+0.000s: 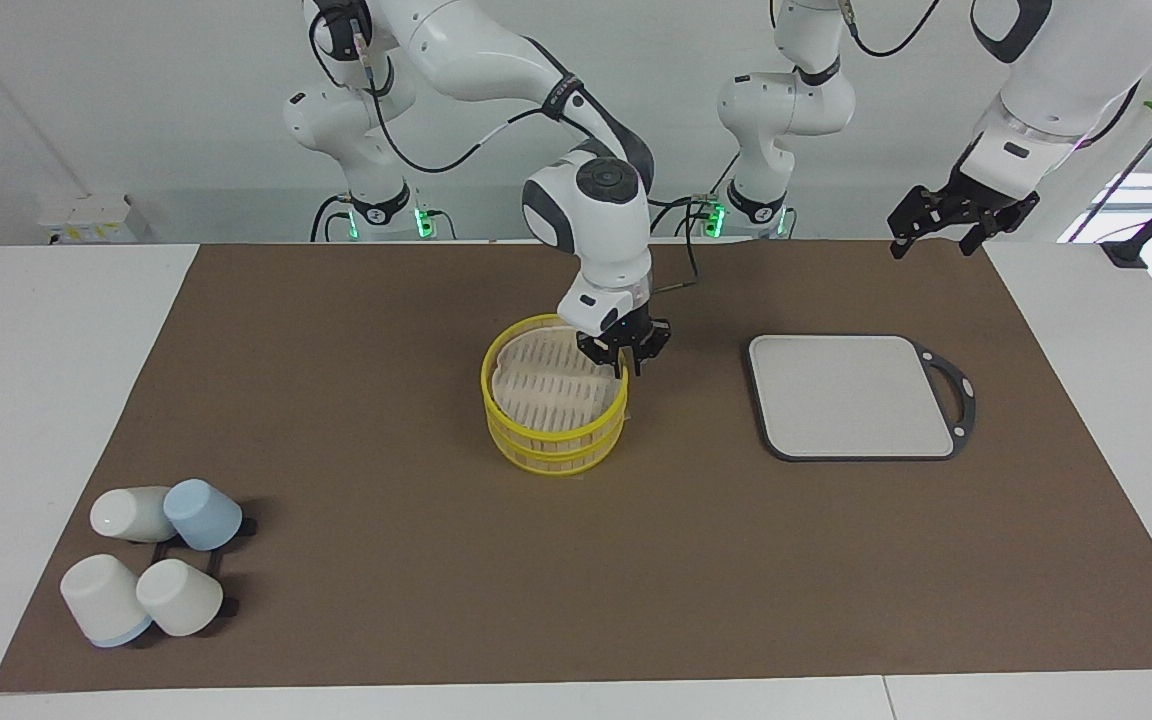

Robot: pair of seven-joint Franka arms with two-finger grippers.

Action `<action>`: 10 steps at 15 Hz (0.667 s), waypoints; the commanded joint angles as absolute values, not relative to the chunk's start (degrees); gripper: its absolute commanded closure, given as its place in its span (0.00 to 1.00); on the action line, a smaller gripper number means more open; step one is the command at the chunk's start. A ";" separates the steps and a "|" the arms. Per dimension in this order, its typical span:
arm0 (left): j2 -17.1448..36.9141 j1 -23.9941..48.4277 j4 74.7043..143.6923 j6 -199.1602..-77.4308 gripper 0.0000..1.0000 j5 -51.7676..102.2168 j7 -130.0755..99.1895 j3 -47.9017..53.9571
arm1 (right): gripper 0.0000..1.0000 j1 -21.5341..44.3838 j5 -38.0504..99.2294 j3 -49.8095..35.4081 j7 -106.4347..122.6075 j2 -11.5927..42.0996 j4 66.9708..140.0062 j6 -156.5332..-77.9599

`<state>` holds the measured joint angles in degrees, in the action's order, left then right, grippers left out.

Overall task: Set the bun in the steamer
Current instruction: 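Lower the lid onto the steamer with the right gripper, then open the right gripper and withdraw it from the lid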

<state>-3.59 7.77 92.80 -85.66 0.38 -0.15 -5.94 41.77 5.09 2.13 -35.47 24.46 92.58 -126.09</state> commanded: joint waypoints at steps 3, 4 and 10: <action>-3.52 6.59 92.29 -86.39 0.00 1.49 1.49 -5.54 | 0.00 39.21 3.00 3.60 -36.21 20.85 89.30 -119.28; -3.60 6.68 92.46 -86.48 0.00 1.49 1.49 -5.45 | 0.00 37.37 2.73 3.78 -36.12 18.92 89.47 -117.70; -4.04 6.68 93.52 -87.53 0.00 1.41 2.63 -5.36 | 0.00 21.47 1.15 3.87 -21.18 6.79 90.79 -95.48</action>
<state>-3.58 7.74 92.76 -85.95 0.50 0.95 -5.93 25.35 2.35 4.75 -23.33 11.45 88.29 -100.50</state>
